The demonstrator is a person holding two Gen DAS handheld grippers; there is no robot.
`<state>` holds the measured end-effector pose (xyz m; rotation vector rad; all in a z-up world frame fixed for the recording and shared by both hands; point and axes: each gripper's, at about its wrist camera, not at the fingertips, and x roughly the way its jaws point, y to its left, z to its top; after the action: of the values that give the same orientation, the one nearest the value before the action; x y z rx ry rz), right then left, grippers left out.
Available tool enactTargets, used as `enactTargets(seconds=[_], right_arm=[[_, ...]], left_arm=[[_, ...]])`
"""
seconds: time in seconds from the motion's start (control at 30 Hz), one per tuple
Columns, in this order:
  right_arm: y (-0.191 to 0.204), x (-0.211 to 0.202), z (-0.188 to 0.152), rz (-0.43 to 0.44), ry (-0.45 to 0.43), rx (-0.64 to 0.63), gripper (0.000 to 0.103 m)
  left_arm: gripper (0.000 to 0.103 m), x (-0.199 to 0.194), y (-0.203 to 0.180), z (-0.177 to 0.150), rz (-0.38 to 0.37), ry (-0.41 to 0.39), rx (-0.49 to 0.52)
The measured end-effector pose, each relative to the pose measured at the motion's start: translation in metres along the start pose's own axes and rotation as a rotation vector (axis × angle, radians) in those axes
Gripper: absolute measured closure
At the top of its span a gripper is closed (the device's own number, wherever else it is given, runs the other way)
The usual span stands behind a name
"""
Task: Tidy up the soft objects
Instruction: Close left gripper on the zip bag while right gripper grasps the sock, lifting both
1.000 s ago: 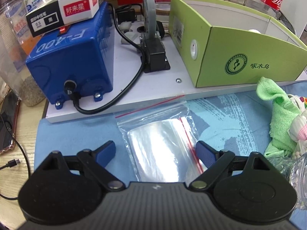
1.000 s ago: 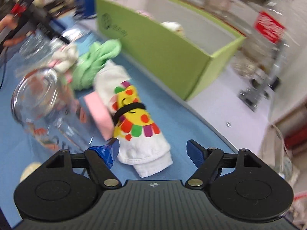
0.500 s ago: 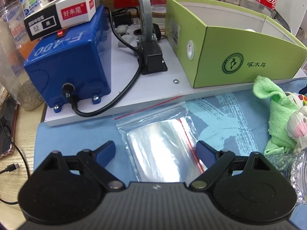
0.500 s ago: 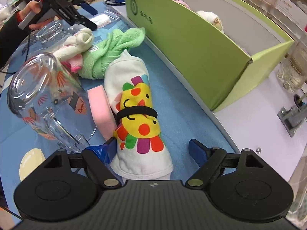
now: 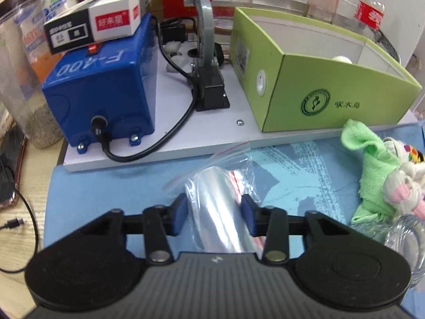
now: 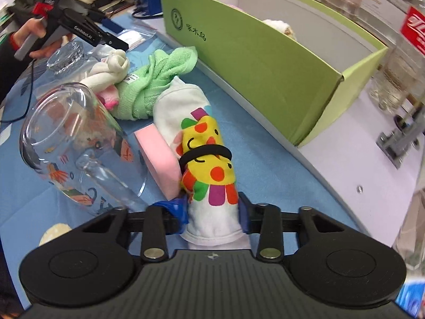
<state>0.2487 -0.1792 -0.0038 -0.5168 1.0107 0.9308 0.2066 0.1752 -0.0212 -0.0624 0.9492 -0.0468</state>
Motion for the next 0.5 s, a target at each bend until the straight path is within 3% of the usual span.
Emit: enactTargets(seconds=[0.1,0.3,0.5], right_arm=[[0.006,-0.008,-0.012,-0.041,-0.030,0.110,0.087],[0.012,-0.053,-0.050,-0.157,-0.160,0.320,0.087],[0.025,-0.098,-0.060,-0.154,-0.352,0.428,0.087]], left_arm=[[0.073,-0.012,0.006,0.001,-0.035,-0.016,-0.053],[0.073,-0.057,0.003,0.011,-0.077,-0.107,-0.072],[0.073,-0.095,-0.009,0.032,-0.165,-0.197,-0.068]])
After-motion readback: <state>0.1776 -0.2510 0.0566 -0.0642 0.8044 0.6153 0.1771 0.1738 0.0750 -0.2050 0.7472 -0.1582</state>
